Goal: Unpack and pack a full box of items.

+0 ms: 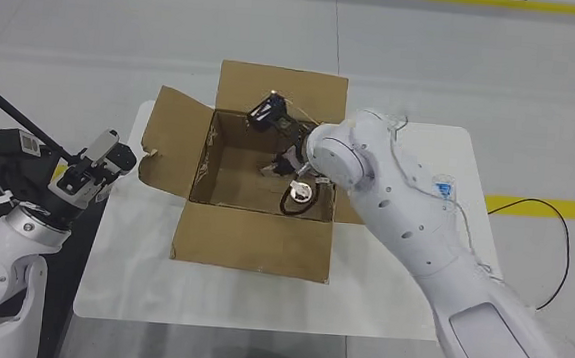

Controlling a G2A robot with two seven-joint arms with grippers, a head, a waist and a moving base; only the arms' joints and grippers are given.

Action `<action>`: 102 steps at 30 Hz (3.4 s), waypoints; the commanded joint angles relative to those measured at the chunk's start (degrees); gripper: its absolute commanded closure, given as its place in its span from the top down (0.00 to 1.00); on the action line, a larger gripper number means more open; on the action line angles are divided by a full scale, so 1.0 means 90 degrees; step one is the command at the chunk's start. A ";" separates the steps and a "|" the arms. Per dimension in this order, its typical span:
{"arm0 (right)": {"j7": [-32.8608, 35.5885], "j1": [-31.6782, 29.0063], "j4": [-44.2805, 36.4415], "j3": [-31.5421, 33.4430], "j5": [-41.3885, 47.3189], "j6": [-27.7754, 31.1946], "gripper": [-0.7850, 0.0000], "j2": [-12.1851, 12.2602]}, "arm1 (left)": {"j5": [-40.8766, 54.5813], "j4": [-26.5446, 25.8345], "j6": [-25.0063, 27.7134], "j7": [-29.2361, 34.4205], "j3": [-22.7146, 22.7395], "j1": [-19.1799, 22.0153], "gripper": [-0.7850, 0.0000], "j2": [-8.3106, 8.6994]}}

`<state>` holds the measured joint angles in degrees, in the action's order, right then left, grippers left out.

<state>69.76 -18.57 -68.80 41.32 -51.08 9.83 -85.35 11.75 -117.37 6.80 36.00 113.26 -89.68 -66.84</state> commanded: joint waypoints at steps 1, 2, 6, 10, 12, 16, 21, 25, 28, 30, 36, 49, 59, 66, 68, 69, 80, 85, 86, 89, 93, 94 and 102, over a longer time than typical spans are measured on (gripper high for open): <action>0.0017 0.0150 0.0346 -0.0171 0.0047 0.0027 1.00 -0.0089 | 0.0000 0.0000 0.0000 0.0000 0.0000 0.0000 1.00 0.0000; 0.0032 0.0211 0.0516 -0.0256 0.0078 0.0055 1.00 -0.0137 | 0.0000 0.0000 0.0000 0.0000 0.0000 0.0000 1.00 0.0000; 0.0088 0.0427 0.1195 -0.0517 0.0192 0.0150 0.87 -0.0308 | 0.0000 0.0000 0.0000 0.0000 0.0000 0.0000 1.00 0.0000; 0.0032 0.0528 0.1754 -0.0716 0.0309 0.0246 0.70 -0.0465 | -0.0019 0.0007 -0.0014 -0.0133 0.0008 -0.0007 1.00 -0.0002; -0.0013 0.0569 0.1989 -0.0810 0.0320 0.0290 0.65 -0.0539 | -0.0026 0.0014 -0.0033 -0.0216 0.0028 -0.0009 1.00 0.0002; -0.0094 0.0625 0.2409 -0.0968 0.0316 0.0156 0.63 -0.0690 | -0.0005 0.0040 -0.0055 -0.0278 0.0064 0.0011 1.00 0.0015; -0.0070 0.0682 0.2894 -0.1124 0.0328 0.0089 0.65 -0.0863 | -0.0015 0.0033 -0.0097 -0.0340 0.0044 0.0027 1.00 0.0029; 0.0002 0.0730 0.3277 -0.1219 0.0365 0.0132 0.60 -0.0994 | -0.0058 0.0026 -0.0111 -0.0396 -0.0016 0.0038 1.00 0.0038; 0.0029 0.0759 0.3538 -0.1269 0.0411 0.0217 0.54 -0.1085 | -0.0093 0.0019 -0.0128 -0.0433 -0.0061 0.0040 1.00 0.0044; 0.0048 0.0779 0.3709 -0.1307 0.0420 0.0271 0.49 -0.1144 | -0.0099 0.0018 -0.0129 -0.0434 -0.0066 0.0040 1.00 0.0045; -0.0031 0.0842 0.4091 -0.1373 0.0460 0.0455 0.47 -0.1307 | -0.0099 0.0018 -0.0129 -0.0434 -0.0066 0.0040 1.00 0.0045; -0.0121 0.0973 0.4749 -0.1458 0.0475 0.0709 0.43 -0.1611 | -0.0099 0.0018 -0.0129 -0.0434 -0.0066 0.0040 1.00 0.0045; -0.0340 0.1003 0.5147 -0.1487 0.0444 0.0822 0.44 -0.1803 | -0.0099 0.0018 -0.0129 -0.0434 -0.0066 0.0040 1.00 0.0045; -0.0432 0.1010 0.5382 -0.1498 0.0405 0.0917 0.40 -0.1909 | -0.0099 0.0018 -0.0129 -0.0434 -0.0066 0.0040 1.00 0.0045; -0.0440 0.1016 0.5443 -0.1498 0.0392 0.0948 0.24 -0.1933 | -0.0099 0.0018 -0.0129 -0.0434 -0.0066 0.0040 1.00 0.0045; -0.0455 0.1022 0.5474 -0.1492 0.0394 0.0954 0.21 -0.1943 | -0.0099 0.0018 -0.0129 -0.0434 -0.0066 0.0040 1.00 0.0045; -0.0678 0.1165 0.5551 -0.1409 0.0312 0.1031 0.00 -0.1977 | -0.0099 0.0018 -0.0129 -0.0434 -0.0066 0.0040 1.00 0.0045; -0.0753 0.1227 0.5494 -0.1344 0.0280 0.1094 0.00 -0.1947 | -0.0099 0.0018 -0.0129 -0.0434 -0.0066 0.0040 1.00 0.0045; -0.0779 0.1236 0.5475 -0.1329 0.0276 0.1130 0.00 -0.1936 | -0.0099 0.0018 -0.0129 -0.0434 -0.0066 0.0040 1.00 0.0045; -0.0824 0.1257 0.5402 -0.1283 0.0261 0.1230 0.00 -0.1902 | -0.0099 0.0018 -0.0129 -0.0434 -0.0066 0.0040 1.00 0.0045; -0.0863 0.1274 0.5268 -0.1210 0.0242 0.1360 0.00 -0.1838 | -0.0099 0.0018 -0.0129 -0.0434 -0.0066 0.0040 1.00 0.0045; -0.0878 0.1277 0.5231 -0.1190 0.0232 0.1398 0.00 -0.1816 | -0.0099 0.0018 -0.0129 -0.0434 -0.0066 0.0040 1.00 0.0045; -0.1135 0.1202 0.4731 -0.0904 0.0204 0.1888 0.00 -0.1515 | -0.0099 0.0018 -0.0129 -0.0434 -0.0066 0.0040 1.00 0.0045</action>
<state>59.91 -7.56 -25.45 32.80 -49.17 26.15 -99.43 10.87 -117.21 5.63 32.09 112.66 -89.32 -66.43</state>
